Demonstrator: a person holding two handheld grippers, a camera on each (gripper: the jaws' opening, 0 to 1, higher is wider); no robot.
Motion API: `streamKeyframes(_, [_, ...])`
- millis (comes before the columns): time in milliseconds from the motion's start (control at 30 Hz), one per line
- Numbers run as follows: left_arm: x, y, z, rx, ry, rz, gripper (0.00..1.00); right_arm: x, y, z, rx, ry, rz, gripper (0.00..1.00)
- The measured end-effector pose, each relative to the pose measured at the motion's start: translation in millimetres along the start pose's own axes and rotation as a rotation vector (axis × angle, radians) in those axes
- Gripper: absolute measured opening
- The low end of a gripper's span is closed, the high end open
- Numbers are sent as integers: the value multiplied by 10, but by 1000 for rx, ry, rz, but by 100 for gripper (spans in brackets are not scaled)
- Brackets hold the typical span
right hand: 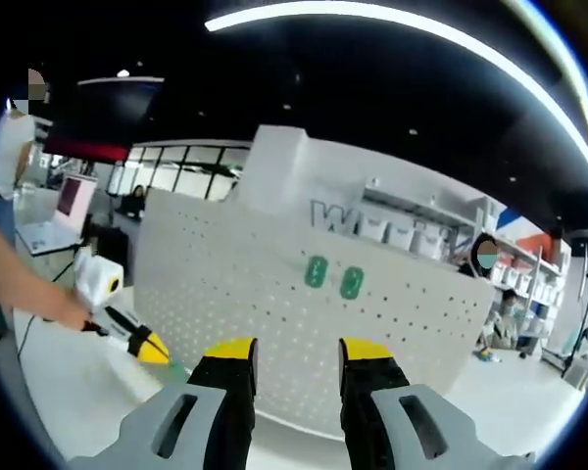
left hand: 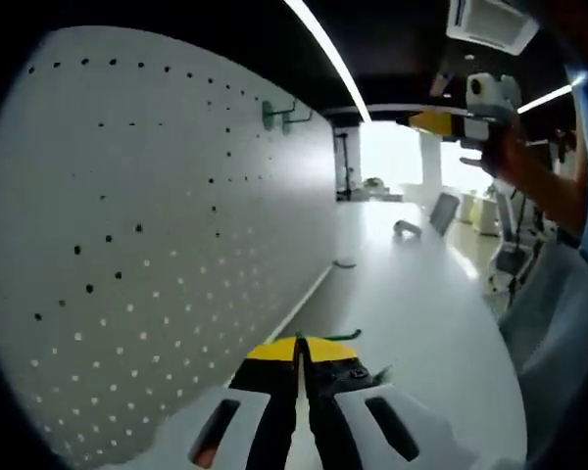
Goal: Insert the hook assembly into the mounting plate slot until the hook locks in place.
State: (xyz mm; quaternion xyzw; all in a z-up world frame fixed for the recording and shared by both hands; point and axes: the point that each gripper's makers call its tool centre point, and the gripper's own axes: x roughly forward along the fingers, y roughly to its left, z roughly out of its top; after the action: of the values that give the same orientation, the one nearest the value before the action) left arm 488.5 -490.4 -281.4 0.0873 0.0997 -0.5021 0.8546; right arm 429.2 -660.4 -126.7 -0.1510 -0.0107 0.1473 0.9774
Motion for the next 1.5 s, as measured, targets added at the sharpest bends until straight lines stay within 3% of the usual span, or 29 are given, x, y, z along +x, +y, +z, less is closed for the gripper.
streamKeyframes(500, [-360,-201,646,1,-85,23,1,-189,180,-144,10,25,34,32])
streamKeyframes(800, [-418,-266,909,27,-75,32,1,-219,462,-130,20,5,111,37])
streamKeyframes(1067, [-417,-369,1019,17,-50,28,1,-219,708,-102,-34,-15,180,41])
streamKeyframes(1500, [-388,-542,1121,-4,-5,17,1,-179,1000,-61,-117,-33,276,38])
